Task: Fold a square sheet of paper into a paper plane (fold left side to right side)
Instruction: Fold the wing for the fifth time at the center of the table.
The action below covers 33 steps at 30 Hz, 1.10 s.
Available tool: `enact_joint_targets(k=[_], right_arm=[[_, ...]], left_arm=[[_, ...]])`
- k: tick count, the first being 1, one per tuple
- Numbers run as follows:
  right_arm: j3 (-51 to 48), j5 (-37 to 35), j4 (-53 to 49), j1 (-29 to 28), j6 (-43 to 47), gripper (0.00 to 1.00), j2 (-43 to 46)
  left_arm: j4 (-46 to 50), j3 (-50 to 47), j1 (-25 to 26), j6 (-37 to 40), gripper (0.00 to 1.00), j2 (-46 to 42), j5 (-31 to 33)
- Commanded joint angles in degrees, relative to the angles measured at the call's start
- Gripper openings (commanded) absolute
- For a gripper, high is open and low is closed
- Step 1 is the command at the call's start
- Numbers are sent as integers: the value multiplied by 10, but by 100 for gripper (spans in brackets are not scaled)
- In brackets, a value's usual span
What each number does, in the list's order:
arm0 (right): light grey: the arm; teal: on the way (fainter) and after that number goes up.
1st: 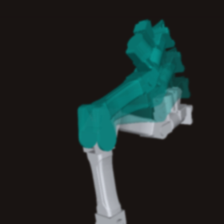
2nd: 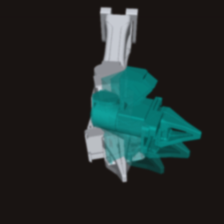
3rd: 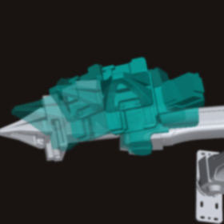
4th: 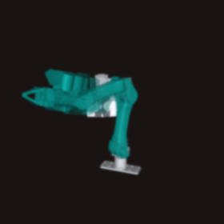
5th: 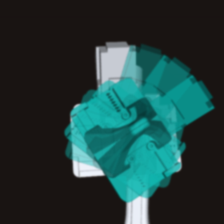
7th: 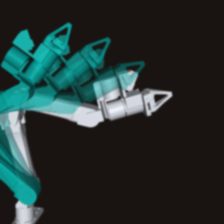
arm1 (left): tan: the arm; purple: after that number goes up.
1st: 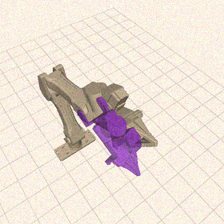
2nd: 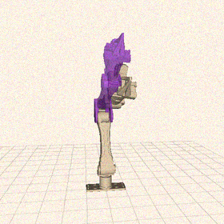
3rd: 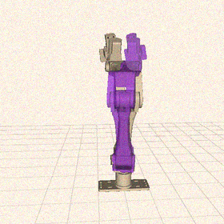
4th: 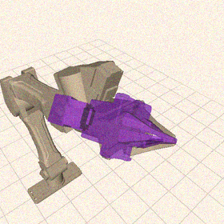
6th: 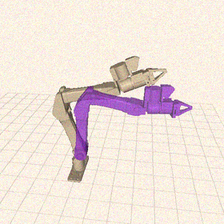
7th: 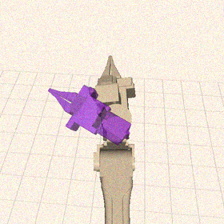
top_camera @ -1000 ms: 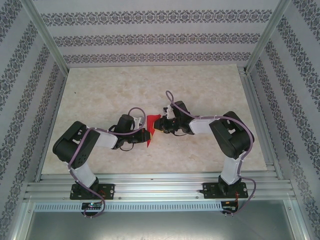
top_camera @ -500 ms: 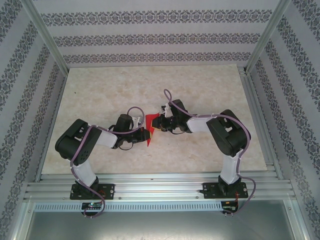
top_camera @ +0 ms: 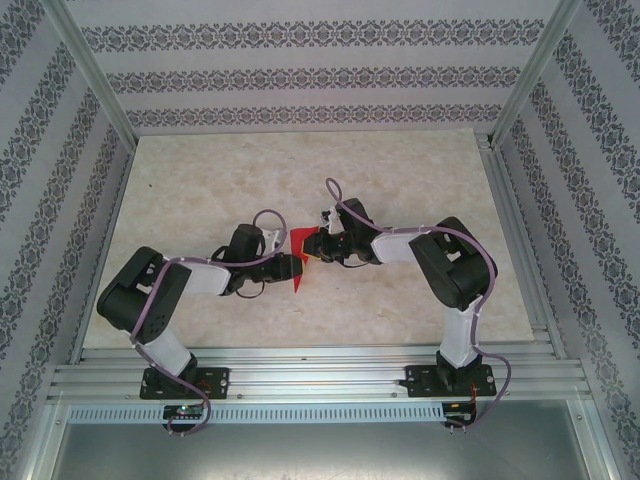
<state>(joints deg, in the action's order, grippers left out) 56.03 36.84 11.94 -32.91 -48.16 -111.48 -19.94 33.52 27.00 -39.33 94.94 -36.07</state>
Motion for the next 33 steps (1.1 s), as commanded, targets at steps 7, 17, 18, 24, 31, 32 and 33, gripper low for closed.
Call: enact_joint_targets(k=[7, 17, 18, 24, 31, 32, 33], right_arm=[[18, -10, 0, -6, 0, 19, -10], [15, -10, 1, -6, -2, 20, -9], [15, -10, 1, -6, -2, 20, -9], [16, -9, 2, -7, -2, 20, -9], [16, -7, 1, -7, -3, 21, -11], [17, -7, 0, -8, -2, 21, -11], [16, -7, 0, -8, -3, 21, -12]], left_arm=[[90, 23, -49, 41, 39, -68, 8], [100, 100, -103, 39, 36, -4, -64], [98, 110, -103, 38, 36, 8, -70], [91, 153, -102, 39, 32, 76, -106], [85, 175, -95, 40, 31, 116, -121], [82, 176, -93, 38, 31, 120, -122], [81, 179, -92, 37, 31, 124, -122]])
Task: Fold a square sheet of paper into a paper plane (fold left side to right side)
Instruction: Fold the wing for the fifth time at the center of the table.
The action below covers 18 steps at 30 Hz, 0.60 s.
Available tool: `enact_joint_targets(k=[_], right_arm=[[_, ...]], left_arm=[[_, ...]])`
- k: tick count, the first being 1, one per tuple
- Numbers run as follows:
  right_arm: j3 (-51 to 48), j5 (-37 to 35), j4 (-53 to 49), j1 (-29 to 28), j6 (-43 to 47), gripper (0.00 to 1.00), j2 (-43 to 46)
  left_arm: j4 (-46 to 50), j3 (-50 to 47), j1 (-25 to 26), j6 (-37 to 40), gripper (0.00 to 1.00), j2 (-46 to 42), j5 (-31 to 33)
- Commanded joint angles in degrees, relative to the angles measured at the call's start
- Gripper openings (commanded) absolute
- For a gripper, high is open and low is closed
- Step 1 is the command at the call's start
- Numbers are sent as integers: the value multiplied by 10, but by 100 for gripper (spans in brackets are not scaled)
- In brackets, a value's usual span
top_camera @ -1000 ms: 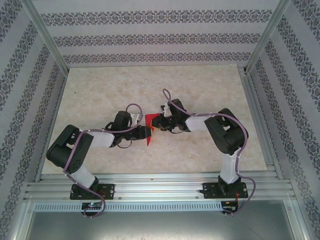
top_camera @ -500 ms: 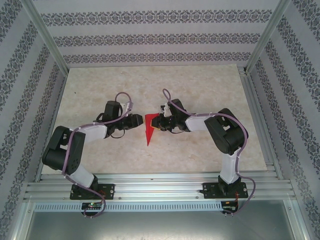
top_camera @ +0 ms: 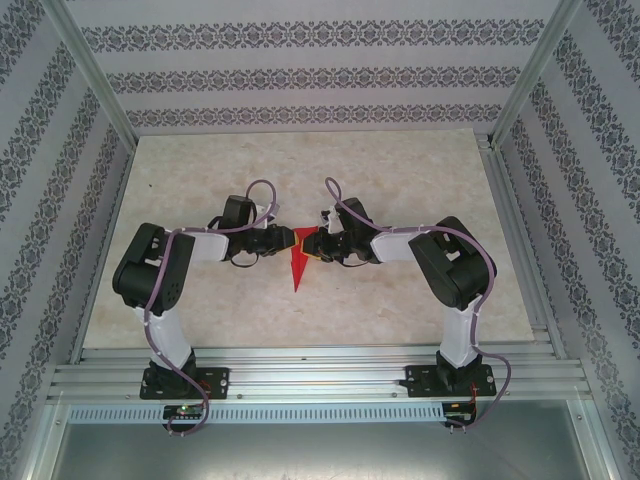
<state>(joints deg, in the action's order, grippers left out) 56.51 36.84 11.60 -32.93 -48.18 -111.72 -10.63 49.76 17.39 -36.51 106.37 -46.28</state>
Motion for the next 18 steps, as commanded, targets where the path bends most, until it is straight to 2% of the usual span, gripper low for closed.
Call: enact_joint_targets(k=[1, 18], right_arm=[[12, -7, 4, -7, -2, 21, -10], [14, -3, 5, -8, -4, 21, -14]], left_arm=[[-13, 17, 5, 8, 32, 13, -20], [-24, 35, 23, -1, 28, 44, -20]])
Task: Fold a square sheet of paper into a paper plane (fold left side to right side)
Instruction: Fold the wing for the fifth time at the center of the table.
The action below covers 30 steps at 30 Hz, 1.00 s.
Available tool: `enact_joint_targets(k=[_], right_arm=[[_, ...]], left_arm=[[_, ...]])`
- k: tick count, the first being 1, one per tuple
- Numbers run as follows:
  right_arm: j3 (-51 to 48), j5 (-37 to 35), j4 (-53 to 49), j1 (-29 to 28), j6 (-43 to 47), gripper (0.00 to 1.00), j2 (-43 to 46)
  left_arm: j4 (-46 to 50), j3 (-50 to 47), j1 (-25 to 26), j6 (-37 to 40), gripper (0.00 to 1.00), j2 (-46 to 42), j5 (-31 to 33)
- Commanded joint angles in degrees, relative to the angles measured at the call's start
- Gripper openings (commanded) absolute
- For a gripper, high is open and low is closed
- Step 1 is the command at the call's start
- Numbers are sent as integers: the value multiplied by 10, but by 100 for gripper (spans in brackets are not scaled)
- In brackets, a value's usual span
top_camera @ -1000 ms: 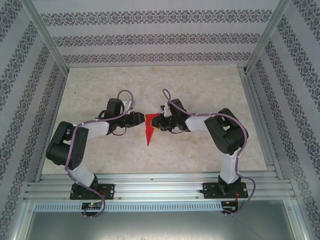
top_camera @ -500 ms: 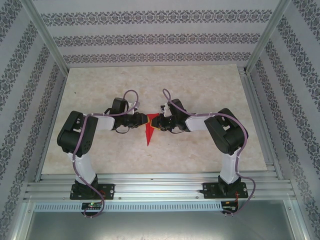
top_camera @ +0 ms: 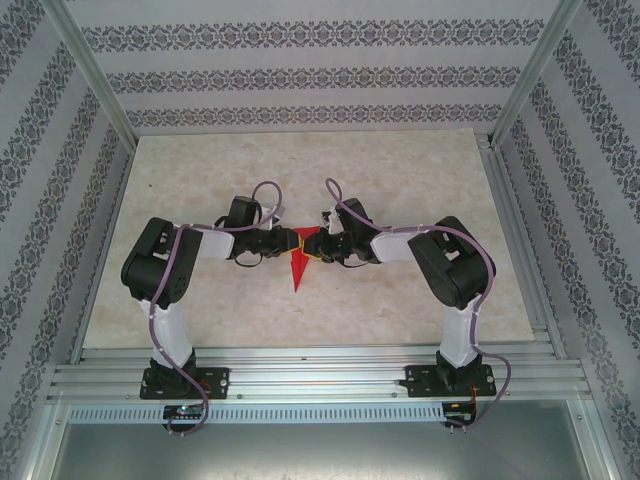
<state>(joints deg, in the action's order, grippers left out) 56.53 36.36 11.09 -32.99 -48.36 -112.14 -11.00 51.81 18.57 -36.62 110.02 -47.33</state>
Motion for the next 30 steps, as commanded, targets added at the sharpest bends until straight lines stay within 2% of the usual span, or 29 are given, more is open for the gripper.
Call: enact_joint_targets(k=[1, 10, 23, 30], right_arm=[[15, 2, 10, -7, -2, 21, -10], [15, 3, 14, -8, -7, 22, -11], [-4, 4, 35, 0, -17, 22, 0], [-7, 7, 44, 1, -22, 22, 0]], left_arm=[[-20, 16, 11, 0, 28, 8, -10], [-18, 16, 11, 2, 17, 11, -12], [0, 18, 11, 11, 21, 12, 0], [-2, 20, 11, 9, 18, 18, -6]])
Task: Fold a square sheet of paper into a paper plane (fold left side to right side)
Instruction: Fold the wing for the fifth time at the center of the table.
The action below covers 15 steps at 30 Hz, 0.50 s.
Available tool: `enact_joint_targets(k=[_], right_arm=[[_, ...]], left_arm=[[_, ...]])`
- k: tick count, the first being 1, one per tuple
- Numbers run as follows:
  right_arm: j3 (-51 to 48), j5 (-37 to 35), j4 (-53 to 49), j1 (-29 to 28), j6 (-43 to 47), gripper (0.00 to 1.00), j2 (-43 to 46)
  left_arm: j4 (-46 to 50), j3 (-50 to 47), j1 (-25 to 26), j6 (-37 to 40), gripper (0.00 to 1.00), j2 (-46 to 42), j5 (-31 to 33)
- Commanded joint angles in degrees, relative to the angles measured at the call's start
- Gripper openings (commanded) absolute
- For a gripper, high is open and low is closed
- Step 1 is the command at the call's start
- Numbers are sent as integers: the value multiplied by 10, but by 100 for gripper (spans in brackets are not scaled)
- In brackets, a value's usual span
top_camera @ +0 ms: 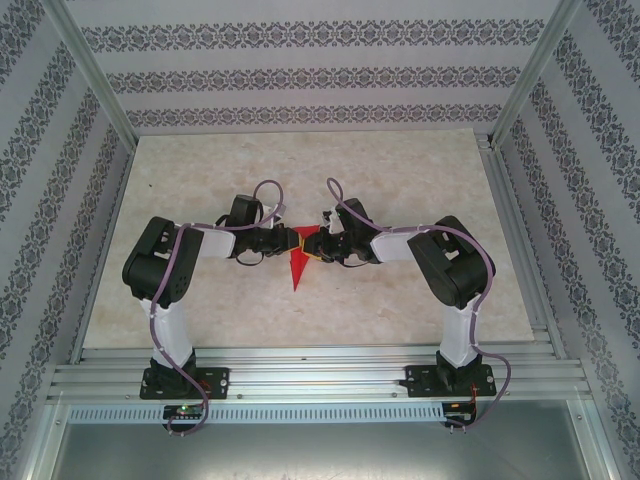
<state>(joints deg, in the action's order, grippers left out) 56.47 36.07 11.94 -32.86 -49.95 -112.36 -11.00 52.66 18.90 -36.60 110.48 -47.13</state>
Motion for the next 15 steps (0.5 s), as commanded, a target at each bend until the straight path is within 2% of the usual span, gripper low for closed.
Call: enact_joint_targets(k=[1, 4, 11, 15], right_arm=[[-7, 11, 39, 0, -9, 22, 3], [-11, 12, 48, 0, -14, 22, 3], [-19, 10, 48, 5, -12, 23, 13], [-33, 7, 40, 15, -4, 25, 30]], left_arm=[[-4, 11, 7, 8, 17, 14, -10], [-5, 11, 8, 9, 14, 15, -13], [7, 9, 3, 19, 1, 4, -6], [18, 9, -8, 29, 0, -6, -7]])
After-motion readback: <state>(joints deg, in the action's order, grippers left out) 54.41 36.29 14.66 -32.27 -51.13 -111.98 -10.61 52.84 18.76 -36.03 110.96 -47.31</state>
